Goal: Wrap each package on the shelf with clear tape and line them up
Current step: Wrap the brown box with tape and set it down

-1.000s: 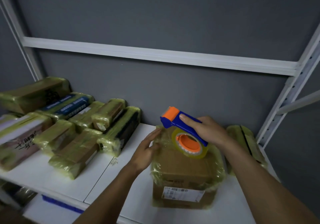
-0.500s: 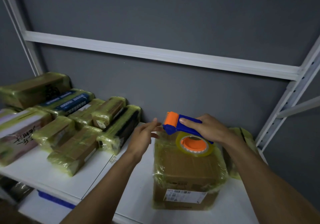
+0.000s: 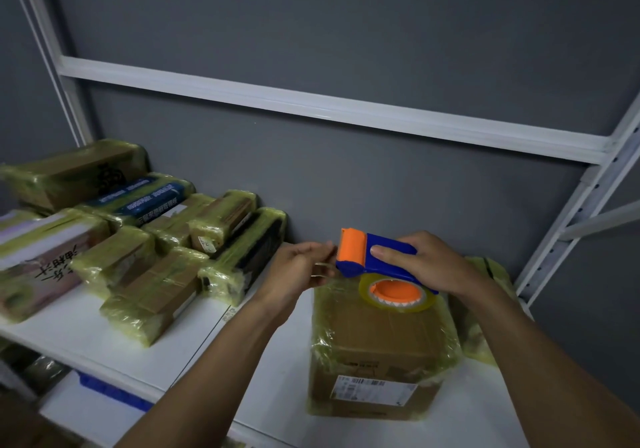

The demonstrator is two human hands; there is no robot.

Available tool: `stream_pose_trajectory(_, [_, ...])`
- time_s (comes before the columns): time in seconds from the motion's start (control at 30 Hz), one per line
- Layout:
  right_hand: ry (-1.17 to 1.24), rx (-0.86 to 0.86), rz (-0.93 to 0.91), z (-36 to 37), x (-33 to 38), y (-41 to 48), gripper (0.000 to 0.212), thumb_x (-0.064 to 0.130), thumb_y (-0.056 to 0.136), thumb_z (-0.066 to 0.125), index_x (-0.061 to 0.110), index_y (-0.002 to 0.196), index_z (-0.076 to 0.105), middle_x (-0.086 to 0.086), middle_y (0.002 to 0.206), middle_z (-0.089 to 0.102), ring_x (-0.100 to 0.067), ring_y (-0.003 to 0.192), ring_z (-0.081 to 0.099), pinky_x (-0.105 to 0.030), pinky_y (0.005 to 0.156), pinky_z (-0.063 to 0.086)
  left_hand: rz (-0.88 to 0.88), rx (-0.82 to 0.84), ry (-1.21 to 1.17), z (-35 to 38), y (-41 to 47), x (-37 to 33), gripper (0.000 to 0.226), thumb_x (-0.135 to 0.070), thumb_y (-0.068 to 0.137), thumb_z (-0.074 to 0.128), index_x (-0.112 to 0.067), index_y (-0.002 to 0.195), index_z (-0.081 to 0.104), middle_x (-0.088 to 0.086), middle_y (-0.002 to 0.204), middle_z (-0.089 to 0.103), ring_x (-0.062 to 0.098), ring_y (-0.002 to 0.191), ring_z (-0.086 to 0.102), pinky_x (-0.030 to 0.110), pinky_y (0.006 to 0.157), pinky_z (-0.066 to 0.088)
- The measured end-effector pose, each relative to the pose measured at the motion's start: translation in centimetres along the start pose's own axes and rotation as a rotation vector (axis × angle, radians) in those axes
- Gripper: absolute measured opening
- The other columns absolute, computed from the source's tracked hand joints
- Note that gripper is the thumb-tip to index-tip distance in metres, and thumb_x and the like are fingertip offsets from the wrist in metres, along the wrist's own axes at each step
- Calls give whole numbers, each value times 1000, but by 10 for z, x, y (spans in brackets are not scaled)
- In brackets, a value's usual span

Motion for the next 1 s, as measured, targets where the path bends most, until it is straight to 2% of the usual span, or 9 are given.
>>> stream_pose_trajectory(0.17, [-26,1,-24,-1,4,-2,58,71,83,60,14,83,72,-2,71,73,-16,64,72,-25,61,51,24,-71,85,-3,-7,1,20,-14,98,62,-12,88,79,3,84,75,12,72,66,30,72,51])
stream_pose_trajectory(0.3, [-62,-27,-26,-3,11,-1,56,73,82,59,18,80,71,2,69,72,-12,63,71,-20,57,48,84,-141,142,-7,-5,-10,23,-10,98,62,-12,82,79,-1,73,73,3,62,61,21,63,54])
stream_pose_trajectory(0.43, [-117,-25,-41,-6,24,4,57,77,82,57,21,74,68,5,64,70,-8,58,68,-11,51,42,64,-139,142,-18,5,-18,24,-12,99,63,-13,80,78,-4,71,72,4,62,60,17,61,51])
stream_pose_trajectory(0.57, [-192,-33,-39,-13,31,10,67,84,80,57,19,65,62,2,56,63,-8,48,60,-17,50,39,58,-181,119,-42,10,-16,19,-15,97,66,-10,82,78,5,82,76,8,68,62,20,65,52])
stream_pose_trajectory(0.63, [-211,-23,-12,-16,30,13,84,91,73,56,8,66,61,-5,55,60,-18,47,58,-28,54,40,46,-246,81,-61,11,-10,19,-13,96,67,-9,81,78,5,82,77,11,71,63,23,66,53])
stream_pose_trajectory(0.7, [-231,-10,27,-16,28,14,86,94,66,55,8,64,58,-4,52,56,-16,45,55,-33,55,39,26,-291,53,-75,10,-1,21,-10,95,66,-10,78,77,3,78,76,13,71,62,23,66,53])
stream_pose_trajectory(0.8, [-244,13,70,-12,26,14,86,99,58,55,14,65,62,2,52,61,-10,45,58,-29,54,41,-10,-330,38,-88,9,14,23,-9,94,67,-10,74,78,3,76,75,14,70,62,25,68,53])
stream_pose_trajectory(0.9, [-287,44,92,-11,25,17,79,97,58,57,19,68,64,6,55,66,-6,46,62,-26,54,42,-40,-397,14,-104,8,25,16,-10,92,68,-8,80,78,2,75,75,16,74,61,29,75,52])
stream_pose_trajectory(1.0, [-348,73,109,-11,26,20,81,97,56,55,18,71,67,5,57,67,-9,50,65,-27,56,45,-52,-441,-7,-111,7,35,18,-12,91,68,-9,75,76,2,71,72,17,72,59,29,72,48])
Point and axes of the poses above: each hand's wrist, its own y-axis towards the middle knuckle, its own z-axis out of the palm, x = y × z, the point moved 7 cm from there along y, towards the middle knuckle
